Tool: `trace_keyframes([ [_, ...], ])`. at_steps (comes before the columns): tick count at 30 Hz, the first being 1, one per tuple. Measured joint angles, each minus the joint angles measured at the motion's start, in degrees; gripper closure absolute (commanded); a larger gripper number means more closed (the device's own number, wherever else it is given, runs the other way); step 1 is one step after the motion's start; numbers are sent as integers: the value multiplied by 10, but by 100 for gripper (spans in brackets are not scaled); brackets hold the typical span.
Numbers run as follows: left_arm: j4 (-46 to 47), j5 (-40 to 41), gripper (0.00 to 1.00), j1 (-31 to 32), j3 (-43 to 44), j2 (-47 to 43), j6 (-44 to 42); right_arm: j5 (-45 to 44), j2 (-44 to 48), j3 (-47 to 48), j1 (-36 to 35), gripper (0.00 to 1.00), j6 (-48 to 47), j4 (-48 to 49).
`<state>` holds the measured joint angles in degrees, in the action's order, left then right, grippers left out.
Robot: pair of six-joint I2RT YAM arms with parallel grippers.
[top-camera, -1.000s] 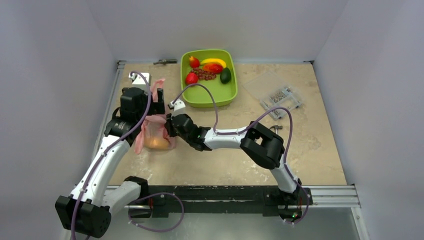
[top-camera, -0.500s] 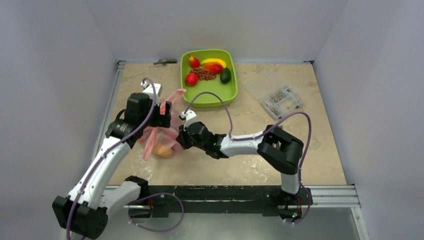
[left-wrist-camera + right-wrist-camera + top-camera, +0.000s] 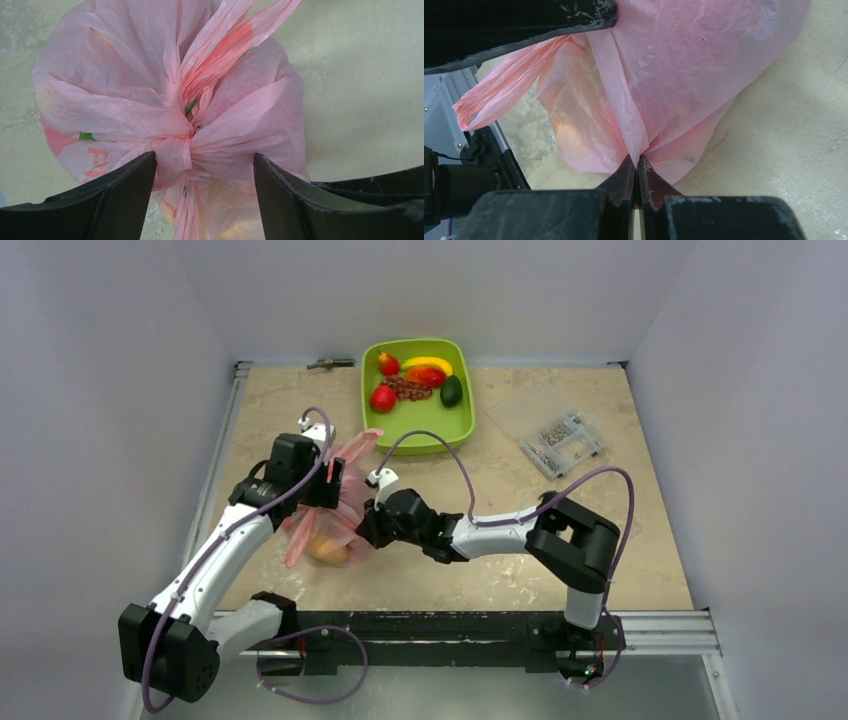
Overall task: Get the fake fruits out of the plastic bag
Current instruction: Untie the plastic bag at the center of the board.
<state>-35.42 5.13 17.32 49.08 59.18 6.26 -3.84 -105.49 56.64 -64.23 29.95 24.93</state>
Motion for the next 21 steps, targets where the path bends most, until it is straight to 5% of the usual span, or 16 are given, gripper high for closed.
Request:
trace_keyframes([
  [15,-9,35,48,0,13,-28,-1,6,17,-26,0,100,4,9],
  [17,-9,38,57,0,13,-36,-1,6,17,-26,0,100,5,9],
  [21,-12,43,91,0,13,-7,-2,6,17,-28,0,100,5,13],
])
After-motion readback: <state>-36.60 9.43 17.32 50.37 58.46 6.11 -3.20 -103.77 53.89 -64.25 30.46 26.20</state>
